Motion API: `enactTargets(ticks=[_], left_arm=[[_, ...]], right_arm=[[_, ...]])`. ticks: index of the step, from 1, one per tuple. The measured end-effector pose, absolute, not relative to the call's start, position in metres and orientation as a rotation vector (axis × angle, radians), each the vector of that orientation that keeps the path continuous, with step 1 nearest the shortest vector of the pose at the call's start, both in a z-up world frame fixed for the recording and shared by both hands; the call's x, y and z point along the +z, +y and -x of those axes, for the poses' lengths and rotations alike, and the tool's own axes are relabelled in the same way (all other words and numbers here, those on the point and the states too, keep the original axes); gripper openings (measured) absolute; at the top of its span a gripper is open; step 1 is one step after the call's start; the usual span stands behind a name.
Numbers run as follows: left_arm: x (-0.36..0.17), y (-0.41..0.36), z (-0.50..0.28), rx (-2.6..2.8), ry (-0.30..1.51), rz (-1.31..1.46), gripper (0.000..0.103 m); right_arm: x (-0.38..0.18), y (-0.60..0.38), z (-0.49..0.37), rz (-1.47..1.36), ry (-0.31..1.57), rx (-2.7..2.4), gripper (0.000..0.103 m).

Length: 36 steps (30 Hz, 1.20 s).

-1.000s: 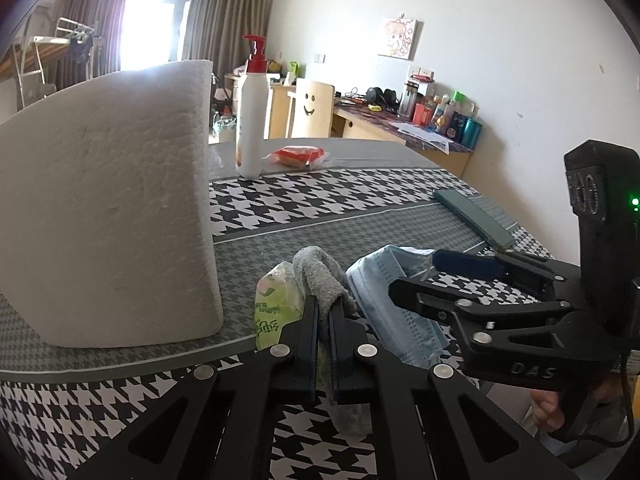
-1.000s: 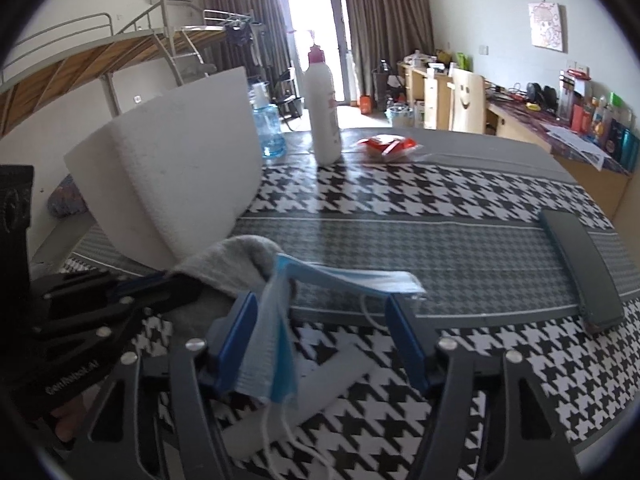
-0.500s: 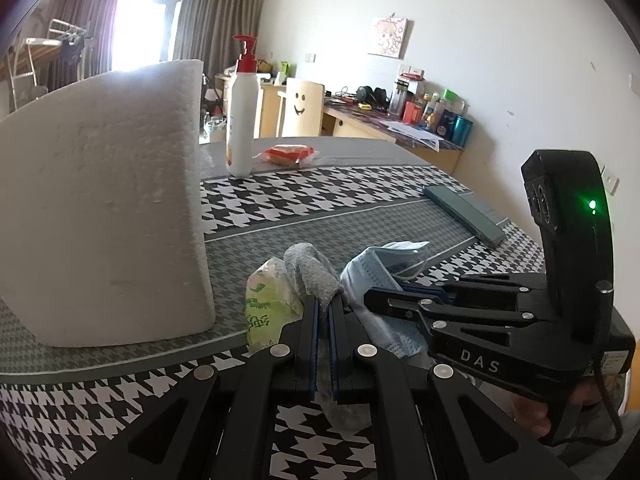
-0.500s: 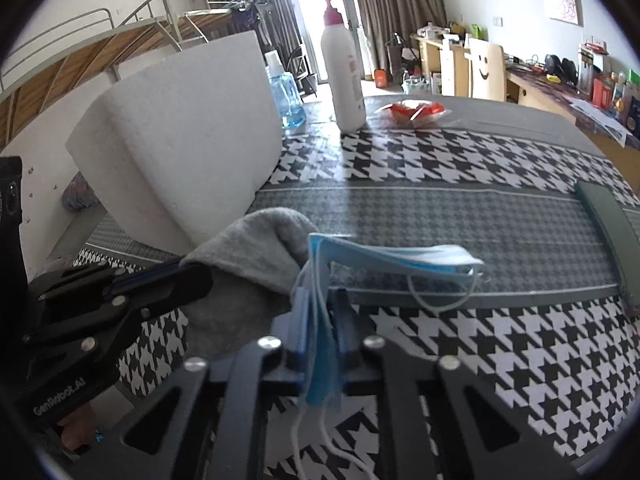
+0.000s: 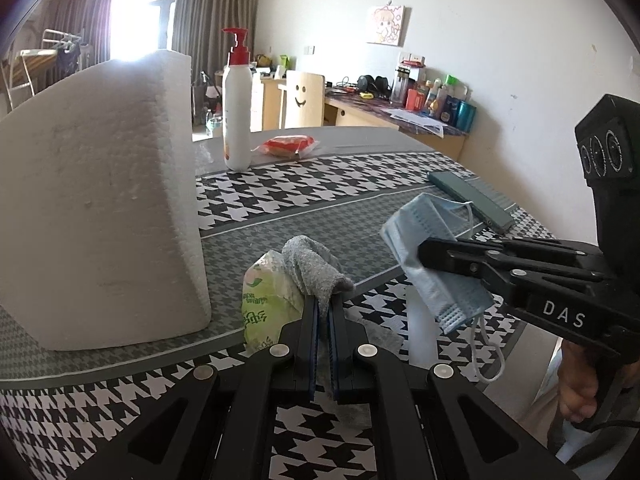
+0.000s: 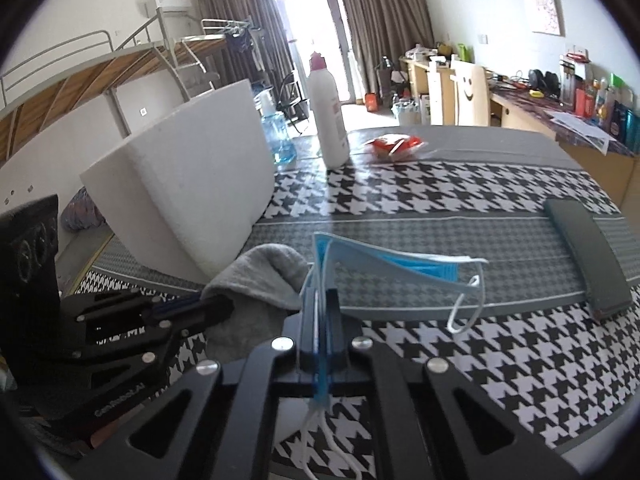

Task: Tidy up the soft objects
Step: 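Lift the grey sock with the left tool while the right tool lifts the blue mask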

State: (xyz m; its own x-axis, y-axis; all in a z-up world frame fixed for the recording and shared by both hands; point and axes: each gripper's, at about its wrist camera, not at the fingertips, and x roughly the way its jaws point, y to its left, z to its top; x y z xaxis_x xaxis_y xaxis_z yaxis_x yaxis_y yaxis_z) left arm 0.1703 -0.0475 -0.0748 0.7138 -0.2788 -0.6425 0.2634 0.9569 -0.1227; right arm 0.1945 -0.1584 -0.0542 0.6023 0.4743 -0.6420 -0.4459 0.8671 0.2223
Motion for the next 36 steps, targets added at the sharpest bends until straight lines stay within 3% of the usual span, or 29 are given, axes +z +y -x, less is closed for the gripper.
enactTargets(ticks=[17,36], left_arm=[[-0.083,-0.062,-0.183,-0.285,0.760,-0.026,0.002],[-0.028,-0.056,-0.158,-0.299,0.572,-0.041,0.002]], right_arm=[[-0.056,-0.169,-0.195,-0.064,0.754,0.502,0.004],[-0.032,-0.170,-0.185,-0.045,0.662,0.504,0.004]])
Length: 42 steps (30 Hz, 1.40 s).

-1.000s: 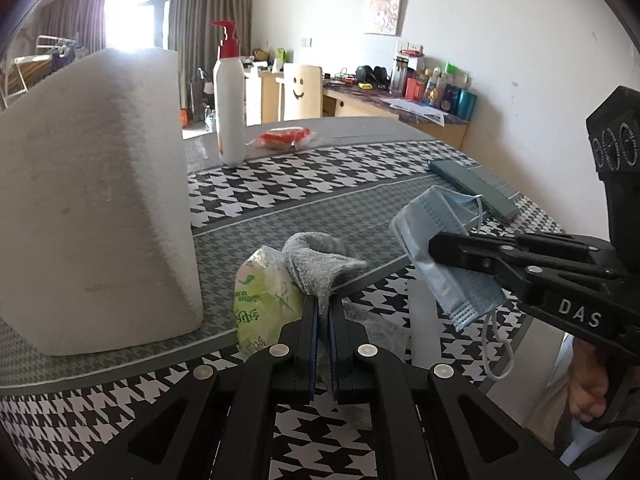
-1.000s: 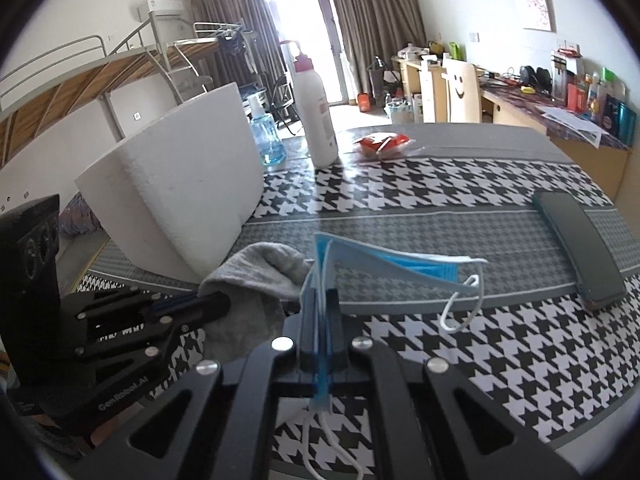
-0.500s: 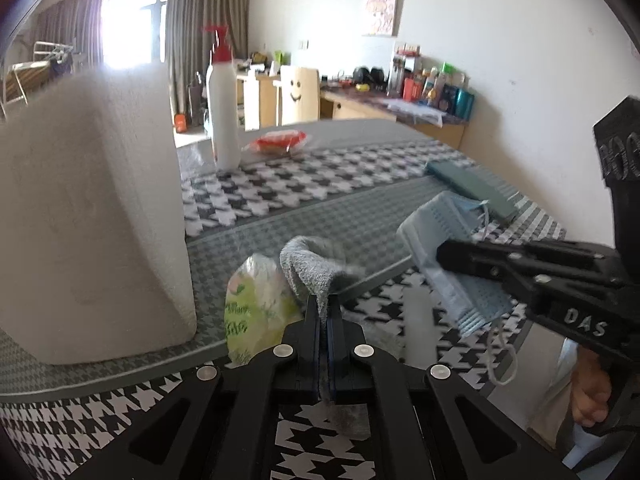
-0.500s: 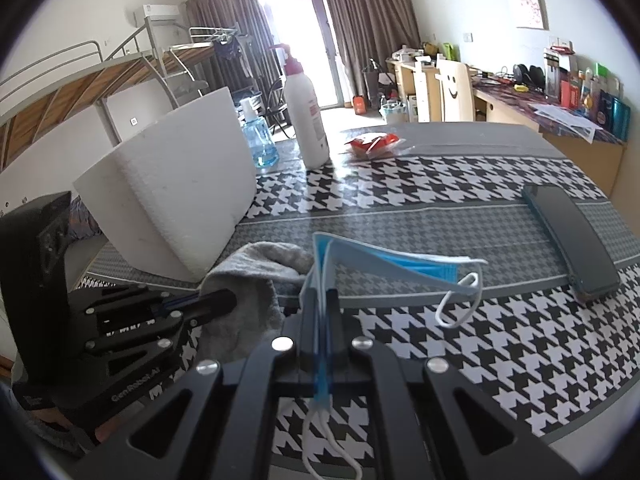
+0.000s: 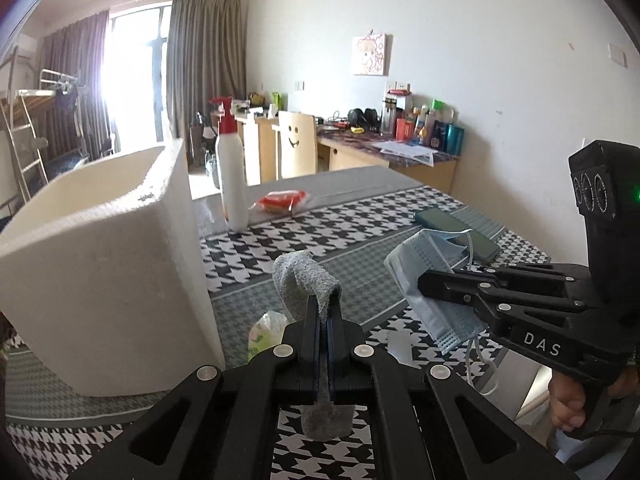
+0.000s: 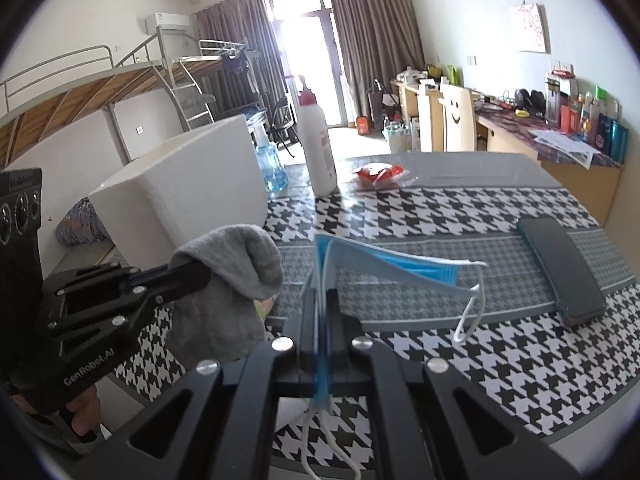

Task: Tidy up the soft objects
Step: 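Lift the grey sock with the left tool while the right tool lifts the blue mask, then carry the grey sock and blue mask over the white foam box with both tools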

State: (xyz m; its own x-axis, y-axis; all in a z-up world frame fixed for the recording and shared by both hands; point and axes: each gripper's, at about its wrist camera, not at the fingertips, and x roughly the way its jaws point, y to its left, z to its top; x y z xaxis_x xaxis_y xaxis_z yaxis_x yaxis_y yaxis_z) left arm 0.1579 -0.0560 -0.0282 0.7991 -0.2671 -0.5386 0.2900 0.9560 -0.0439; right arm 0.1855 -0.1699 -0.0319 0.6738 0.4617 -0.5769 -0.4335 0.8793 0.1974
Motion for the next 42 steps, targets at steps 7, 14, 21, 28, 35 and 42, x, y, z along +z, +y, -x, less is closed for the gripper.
enactTargets(ticks=[7,14,21,28,35,42], left_arm=[[-0.020,-0.053,-0.153,-0.285,0.547,-0.049,0.002],[-0.013,-0.048,-0.150,-0.288,0.527,-0.038,0.002],[-0.006,-0.045,-0.145,-0.288,0.515,-0.040,0.002],[0.006,-0.043,-0.142,-0.281,0.479,-0.044,0.002],[0.019,-0.042,-0.141,-0.274,0.441,-0.053,0.002],[0.023,-0.042,-0.141,-0.276,0.426,-0.045,0.002]], right_arm=[[-0.022,-0.167,-0.183,-0.036,0.632,0.510,0.004],[-0.013,-0.164,-0.178,-0.025,0.596,0.517,0.004],[-0.008,-0.162,-0.175,-0.020,0.580,0.520,0.004],[0.002,-0.159,-0.172,-0.010,0.557,0.524,0.004],[0.013,-0.159,-0.170,-0.010,0.522,0.517,0.004],[0.017,-0.156,-0.169,-0.001,0.503,0.522,0.004]])
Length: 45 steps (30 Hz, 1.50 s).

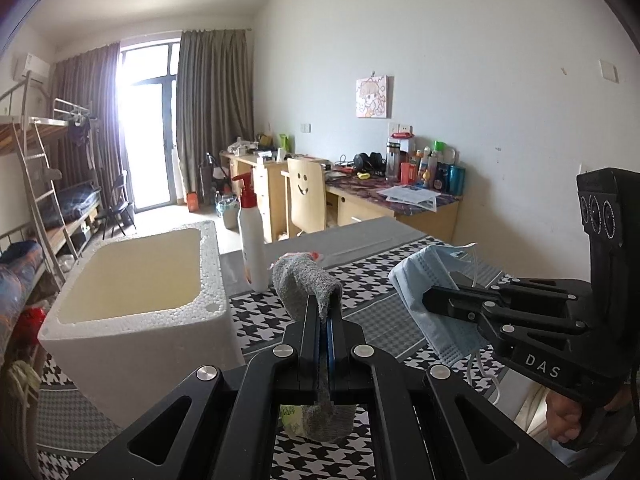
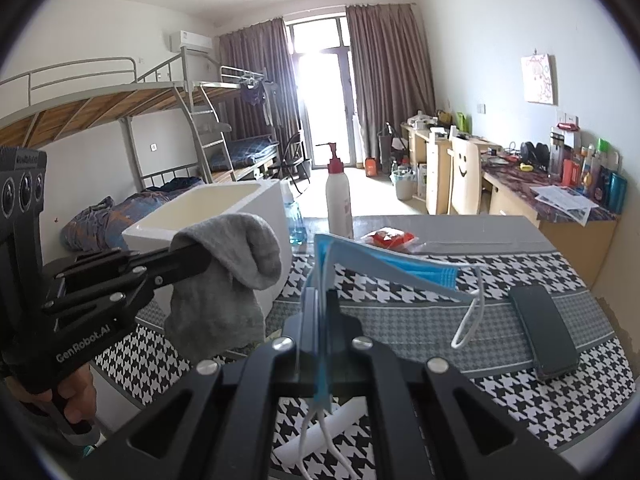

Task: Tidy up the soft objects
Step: 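Carry the grey sock and blue mask over the white foam box with both tools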

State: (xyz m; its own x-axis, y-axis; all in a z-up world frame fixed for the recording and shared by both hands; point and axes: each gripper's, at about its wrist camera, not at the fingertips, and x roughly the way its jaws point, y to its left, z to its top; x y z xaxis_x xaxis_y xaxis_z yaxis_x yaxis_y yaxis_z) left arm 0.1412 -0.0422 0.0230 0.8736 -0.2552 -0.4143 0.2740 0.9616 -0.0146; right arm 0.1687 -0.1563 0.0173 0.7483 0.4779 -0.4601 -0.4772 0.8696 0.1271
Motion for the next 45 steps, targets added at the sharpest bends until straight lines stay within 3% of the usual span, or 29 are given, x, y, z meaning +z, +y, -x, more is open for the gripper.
enactTargets(ticks=[45], left_arm=[[0.074,-0.023,-0.141,-0.216,0.272,-0.051,0.002]], right_arm=[[0.059,-0.137,-0.174,-0.003,0.378,0.563,0.005]])
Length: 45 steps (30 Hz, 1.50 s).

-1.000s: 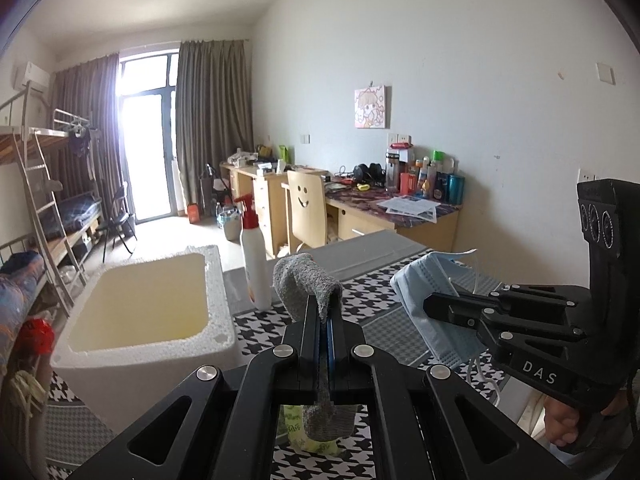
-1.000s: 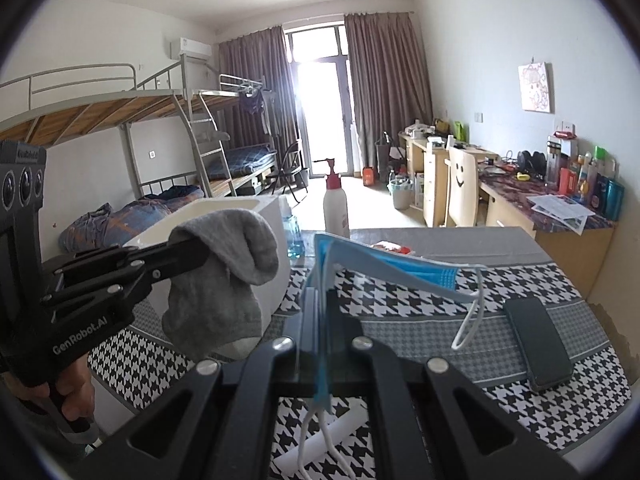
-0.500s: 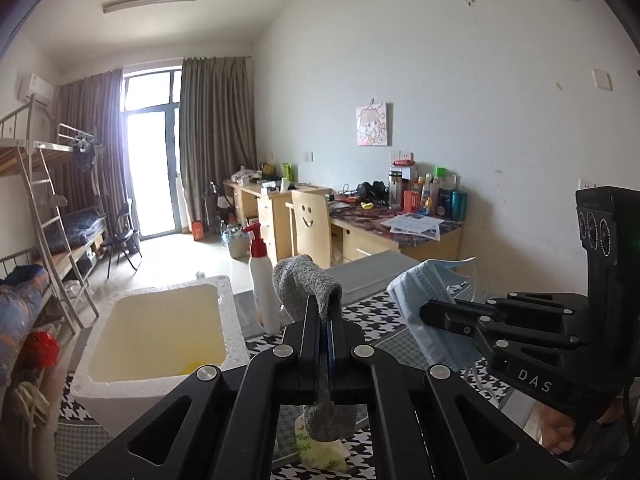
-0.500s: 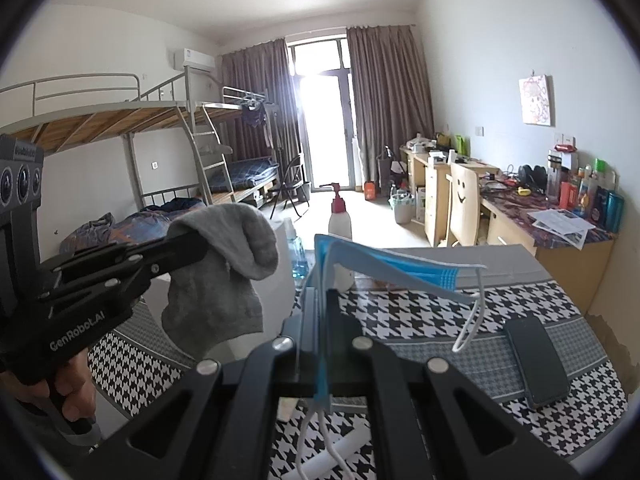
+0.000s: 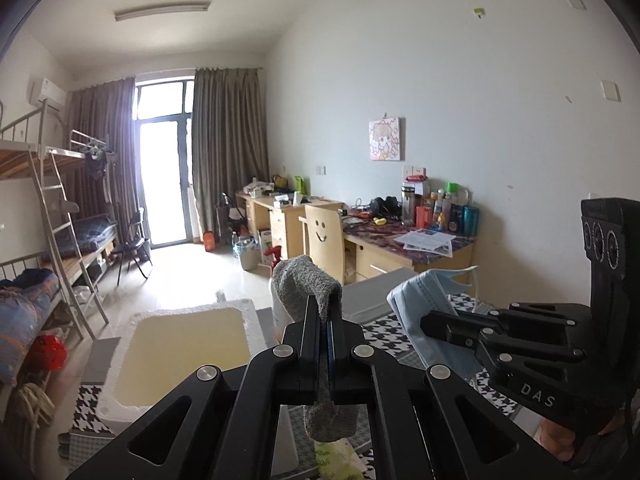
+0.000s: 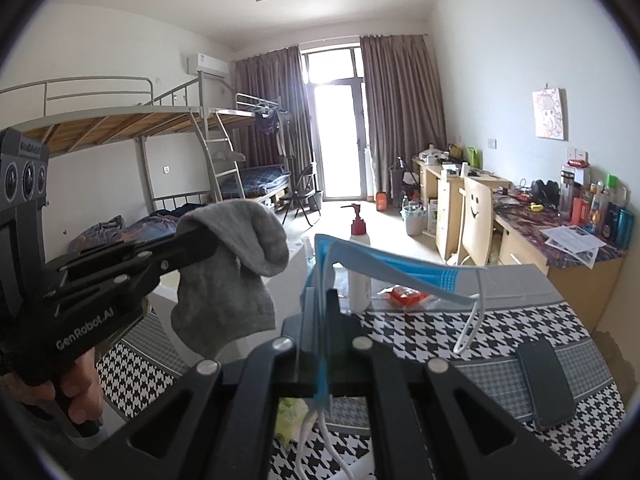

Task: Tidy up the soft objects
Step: 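Carry the grey sock and blue mask over the white foam box with both tools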

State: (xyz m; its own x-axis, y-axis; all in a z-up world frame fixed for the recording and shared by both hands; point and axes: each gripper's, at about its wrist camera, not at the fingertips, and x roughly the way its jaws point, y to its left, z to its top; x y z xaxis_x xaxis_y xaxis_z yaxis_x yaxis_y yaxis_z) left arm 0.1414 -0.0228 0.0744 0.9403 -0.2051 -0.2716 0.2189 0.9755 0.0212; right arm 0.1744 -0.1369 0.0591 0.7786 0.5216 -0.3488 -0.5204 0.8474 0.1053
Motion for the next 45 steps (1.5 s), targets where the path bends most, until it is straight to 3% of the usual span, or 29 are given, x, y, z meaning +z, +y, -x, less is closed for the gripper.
enactTargets(ticks=[45], left_arm=[[0.080,0.043,-0.176,-0.006,0.307,-0.001,0.002]], right_arm=[[0.068,-0.080,-0.201,0.051,0.411,0.731,0.005]])
